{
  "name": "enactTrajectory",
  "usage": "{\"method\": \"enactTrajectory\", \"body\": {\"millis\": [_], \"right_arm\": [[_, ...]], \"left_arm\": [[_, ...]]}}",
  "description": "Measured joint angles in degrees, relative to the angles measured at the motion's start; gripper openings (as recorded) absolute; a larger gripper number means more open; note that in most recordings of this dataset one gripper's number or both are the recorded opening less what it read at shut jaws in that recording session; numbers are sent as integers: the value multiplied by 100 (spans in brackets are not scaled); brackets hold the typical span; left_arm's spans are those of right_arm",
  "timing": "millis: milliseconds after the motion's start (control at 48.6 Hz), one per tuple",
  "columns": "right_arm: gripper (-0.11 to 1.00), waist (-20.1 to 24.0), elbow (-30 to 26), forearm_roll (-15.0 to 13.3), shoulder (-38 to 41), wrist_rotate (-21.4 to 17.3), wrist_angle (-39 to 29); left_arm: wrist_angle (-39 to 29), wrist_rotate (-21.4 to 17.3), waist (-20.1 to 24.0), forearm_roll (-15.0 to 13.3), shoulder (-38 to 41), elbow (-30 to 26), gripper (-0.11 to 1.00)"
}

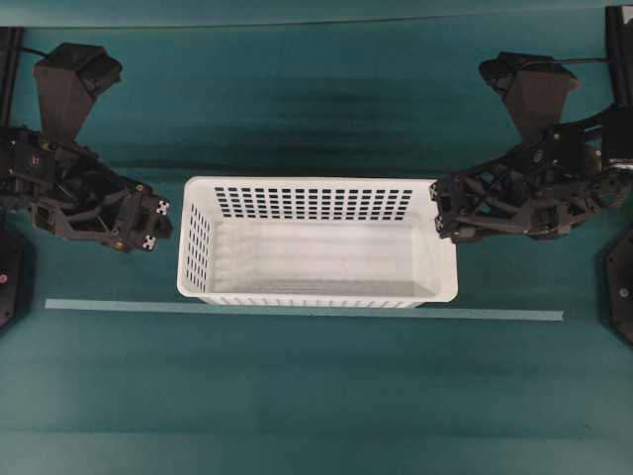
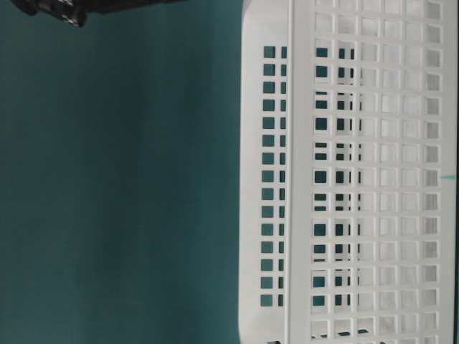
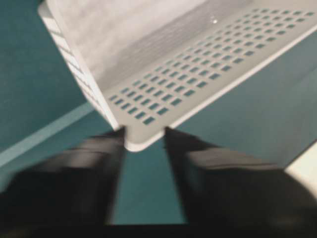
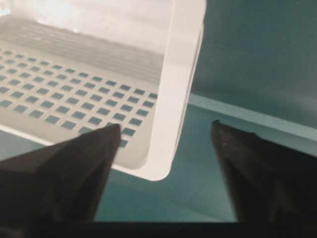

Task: Lift the white basket with both hands.
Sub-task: 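Close both grippers on the basket's end rims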

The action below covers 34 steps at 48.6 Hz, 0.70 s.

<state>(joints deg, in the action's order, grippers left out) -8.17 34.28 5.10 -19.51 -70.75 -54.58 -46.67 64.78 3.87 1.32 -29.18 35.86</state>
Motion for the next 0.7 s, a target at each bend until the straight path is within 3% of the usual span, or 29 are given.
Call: {"method": "enactTrajectory", "body": {"millis": [103, 185, 391, 700], "right_arm": [[90, 9, 0, 0, 97, -18, 9], [90, 9, -26, 0, 193, -97, 9], [90, 9, -185, 0, 519, -431, 9], [90, 0, -290, 0, 1081, -448, 167]], "left_arm": [[26, 70, 0, 0, 9, 53, 86], [114, 79, 0, 0, 88, 97, 98], [475, 79, 53, 0, 457, 229, 96], [809, 79, 237, 0, 1063, 448, 96]]}}
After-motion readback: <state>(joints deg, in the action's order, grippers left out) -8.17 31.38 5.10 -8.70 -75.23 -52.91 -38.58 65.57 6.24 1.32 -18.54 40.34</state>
